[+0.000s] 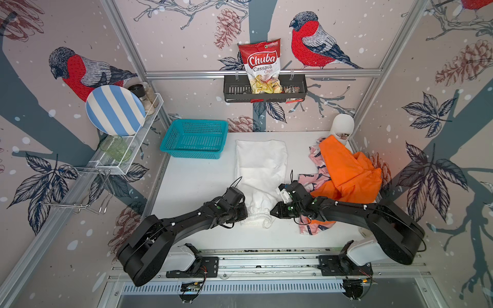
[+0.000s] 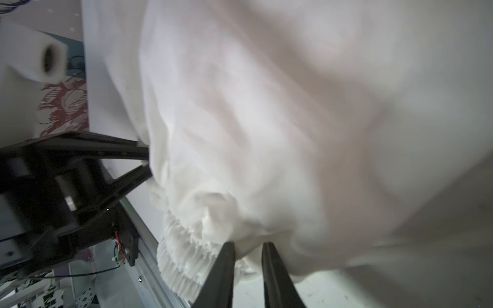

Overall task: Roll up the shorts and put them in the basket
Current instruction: Roll the shorts at the center of the board.

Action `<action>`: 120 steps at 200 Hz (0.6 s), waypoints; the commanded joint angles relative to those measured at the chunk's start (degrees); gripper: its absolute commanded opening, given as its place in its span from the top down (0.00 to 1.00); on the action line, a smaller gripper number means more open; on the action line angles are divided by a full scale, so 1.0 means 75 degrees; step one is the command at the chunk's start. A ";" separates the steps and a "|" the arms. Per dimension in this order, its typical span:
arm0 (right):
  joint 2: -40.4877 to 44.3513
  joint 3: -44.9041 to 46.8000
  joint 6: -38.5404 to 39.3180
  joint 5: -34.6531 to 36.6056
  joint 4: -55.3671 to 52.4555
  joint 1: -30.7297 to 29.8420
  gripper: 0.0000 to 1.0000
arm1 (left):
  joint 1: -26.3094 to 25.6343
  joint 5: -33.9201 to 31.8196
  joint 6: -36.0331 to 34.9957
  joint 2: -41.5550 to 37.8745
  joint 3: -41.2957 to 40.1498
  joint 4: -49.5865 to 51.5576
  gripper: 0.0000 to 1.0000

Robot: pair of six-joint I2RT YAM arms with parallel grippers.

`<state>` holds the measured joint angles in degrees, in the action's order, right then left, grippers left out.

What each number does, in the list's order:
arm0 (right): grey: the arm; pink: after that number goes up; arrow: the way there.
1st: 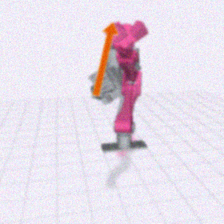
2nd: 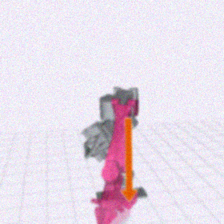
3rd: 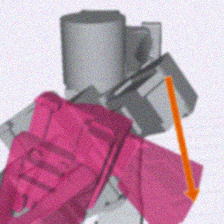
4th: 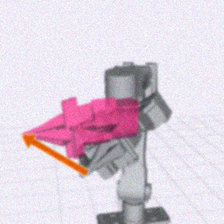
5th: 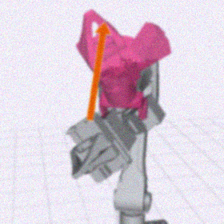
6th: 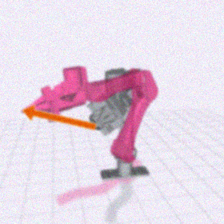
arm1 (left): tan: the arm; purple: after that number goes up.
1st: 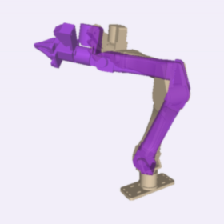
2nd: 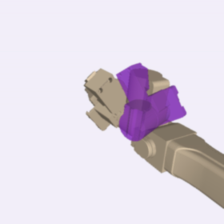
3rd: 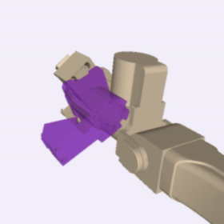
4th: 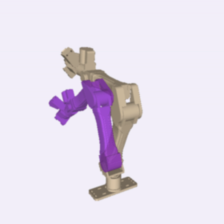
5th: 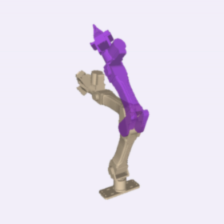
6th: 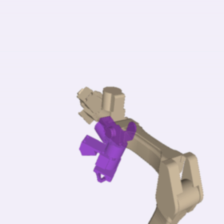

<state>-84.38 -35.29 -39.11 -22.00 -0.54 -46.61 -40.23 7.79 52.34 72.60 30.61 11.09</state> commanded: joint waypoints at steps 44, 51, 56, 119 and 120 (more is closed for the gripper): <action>-0.0220 -0.2255 0.0581 0.0881 -0.2159 -0.0726 0.75 | 0.0022 -0.0338 0.0019 -0.1718 0.0823 0.2005 0.60; -0.0325 -0.2406 0.0624 0.0789 -0.2187 -0.0777 0.75 | 0.0020 -0.0437 -0.0003 -0.1807 0.0865 0.2070 0.60; -0.0393 -0.2474 0.0650 0.0760 -0.2202 -0.0801 0.75 | 0.0020 -0.0493 -0.0005 -0.1850 0.0888 0.2073 0.60; -0.1707 -0.1126 -0.0058 -0.0231 -0.0267 -0.0963 0.80 | -0.0271 0.0225 0.0230 -0.0310 0.1229 0.0715 0.67; -0.1750 -0.1117 -0.0064 -0.0260 -0.0227 -0.0984 0.80 | -0.0272 0.0226 0.0230 -0.0284 0.1228 0.0702 0.67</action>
<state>-92.58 -47.18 -36.29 -17.82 -10.66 -52.38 -41.15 7.73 52.80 66.74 38.26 21.43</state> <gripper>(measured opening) 0.200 0.329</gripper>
